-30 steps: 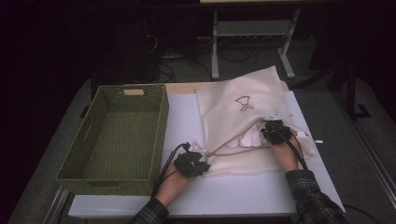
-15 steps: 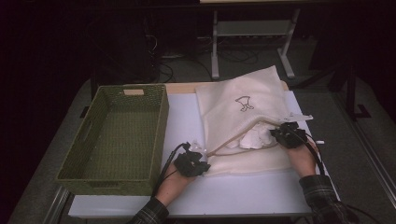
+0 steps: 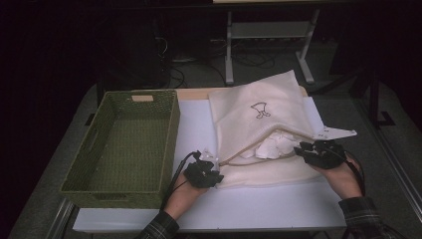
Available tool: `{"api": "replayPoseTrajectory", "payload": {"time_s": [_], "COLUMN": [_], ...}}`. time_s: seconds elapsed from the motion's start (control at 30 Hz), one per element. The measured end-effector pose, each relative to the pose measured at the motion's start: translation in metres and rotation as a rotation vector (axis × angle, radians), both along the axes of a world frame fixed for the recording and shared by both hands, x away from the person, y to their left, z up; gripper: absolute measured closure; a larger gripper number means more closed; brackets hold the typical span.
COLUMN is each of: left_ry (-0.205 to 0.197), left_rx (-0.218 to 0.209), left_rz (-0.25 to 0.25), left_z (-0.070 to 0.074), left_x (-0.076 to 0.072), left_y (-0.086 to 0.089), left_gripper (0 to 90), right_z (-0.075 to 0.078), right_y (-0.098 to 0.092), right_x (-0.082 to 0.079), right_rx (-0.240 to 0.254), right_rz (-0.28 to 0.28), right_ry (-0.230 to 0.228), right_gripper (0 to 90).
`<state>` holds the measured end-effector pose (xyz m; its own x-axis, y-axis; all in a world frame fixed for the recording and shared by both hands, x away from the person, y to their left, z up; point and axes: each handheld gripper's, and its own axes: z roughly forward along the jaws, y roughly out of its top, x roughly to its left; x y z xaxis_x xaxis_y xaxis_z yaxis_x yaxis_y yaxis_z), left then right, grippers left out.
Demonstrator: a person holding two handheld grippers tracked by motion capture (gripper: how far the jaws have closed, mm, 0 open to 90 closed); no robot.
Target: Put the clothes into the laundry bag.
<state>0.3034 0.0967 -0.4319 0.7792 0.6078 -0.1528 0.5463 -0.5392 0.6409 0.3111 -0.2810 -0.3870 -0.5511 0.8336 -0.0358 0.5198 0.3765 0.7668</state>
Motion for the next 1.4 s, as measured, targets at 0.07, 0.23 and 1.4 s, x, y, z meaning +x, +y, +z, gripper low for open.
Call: {"api": "replayPoseTrajectory", "payload": {"time_s": [0.07, 0.23, 1.4], "left_ry": [-0.013, -0.066, -0.148], "left_rx": [-0.009, -0.032, -0.050], "left_rz": [0.015, 0.038, -0.034], "left_z": [0.005, 0.020, 0.026], "left_x": [-0.001, -0.004, 0.041], "left_y": [0.001, 0.000, -0.033], "left_gripper": [60.1, 46.0, 84.3], "right_z": [0.003, 0.014, 0.017], "right_y": [-0.007, -0.024, -0.025], "right_x": [0.000, 0.002, 0.033], "right_rx": [0.008, 0.026, -0.031], "right_rz": [0.000, 0.025, 0.185], "right_ry": [-0.006, -0.049, -0.016], "right_gripper": [61.6, 56.0, 81.4]}}
